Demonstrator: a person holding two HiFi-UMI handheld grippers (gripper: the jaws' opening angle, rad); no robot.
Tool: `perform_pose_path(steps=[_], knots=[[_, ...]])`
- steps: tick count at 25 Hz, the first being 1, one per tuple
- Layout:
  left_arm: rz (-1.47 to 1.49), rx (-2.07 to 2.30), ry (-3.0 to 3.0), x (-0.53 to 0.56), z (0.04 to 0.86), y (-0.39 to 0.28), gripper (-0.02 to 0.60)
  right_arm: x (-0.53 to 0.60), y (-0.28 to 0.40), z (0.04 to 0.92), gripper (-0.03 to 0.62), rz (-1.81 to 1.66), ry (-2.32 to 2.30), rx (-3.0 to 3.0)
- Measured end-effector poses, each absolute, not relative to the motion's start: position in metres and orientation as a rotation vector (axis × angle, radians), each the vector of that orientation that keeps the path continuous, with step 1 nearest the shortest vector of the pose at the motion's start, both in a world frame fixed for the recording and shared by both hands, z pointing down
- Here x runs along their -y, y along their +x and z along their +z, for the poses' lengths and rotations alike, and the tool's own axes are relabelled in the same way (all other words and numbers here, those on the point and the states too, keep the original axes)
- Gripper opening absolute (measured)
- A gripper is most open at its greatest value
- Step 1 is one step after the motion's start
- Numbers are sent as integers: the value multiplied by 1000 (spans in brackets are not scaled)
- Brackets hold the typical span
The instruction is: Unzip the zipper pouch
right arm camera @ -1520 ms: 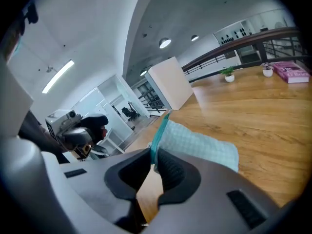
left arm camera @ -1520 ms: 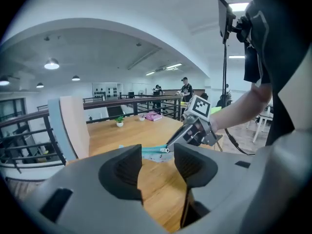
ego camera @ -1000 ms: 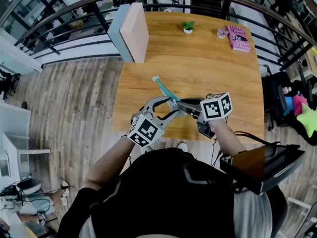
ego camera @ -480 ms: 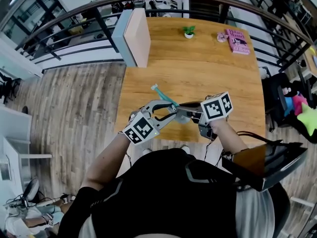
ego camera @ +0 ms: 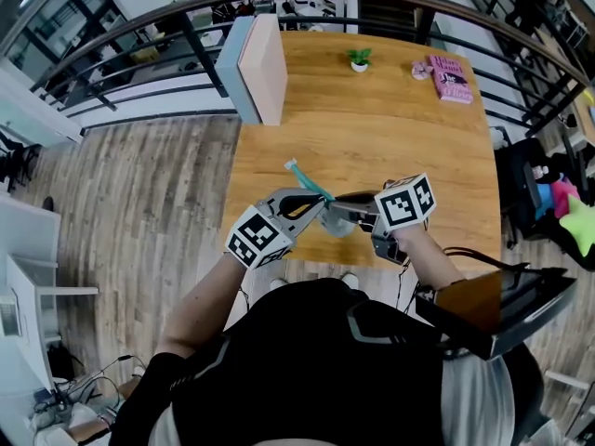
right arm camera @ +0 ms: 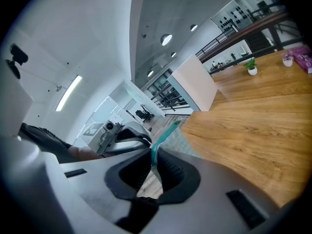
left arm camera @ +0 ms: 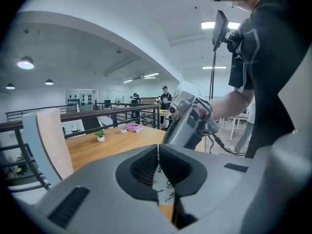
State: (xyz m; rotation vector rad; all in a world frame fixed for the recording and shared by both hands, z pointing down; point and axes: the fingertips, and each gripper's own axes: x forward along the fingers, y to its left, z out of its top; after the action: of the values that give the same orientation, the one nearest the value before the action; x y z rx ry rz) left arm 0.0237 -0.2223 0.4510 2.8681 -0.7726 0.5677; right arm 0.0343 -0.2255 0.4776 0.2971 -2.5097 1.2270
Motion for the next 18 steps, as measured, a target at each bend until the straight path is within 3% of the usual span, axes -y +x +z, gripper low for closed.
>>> perform_pose_path(steps=[18], knots=[[514, 1147, 2574, 264, 463, -40, 31, 226, 36, 486, 48, 1192, 262, 2495]])
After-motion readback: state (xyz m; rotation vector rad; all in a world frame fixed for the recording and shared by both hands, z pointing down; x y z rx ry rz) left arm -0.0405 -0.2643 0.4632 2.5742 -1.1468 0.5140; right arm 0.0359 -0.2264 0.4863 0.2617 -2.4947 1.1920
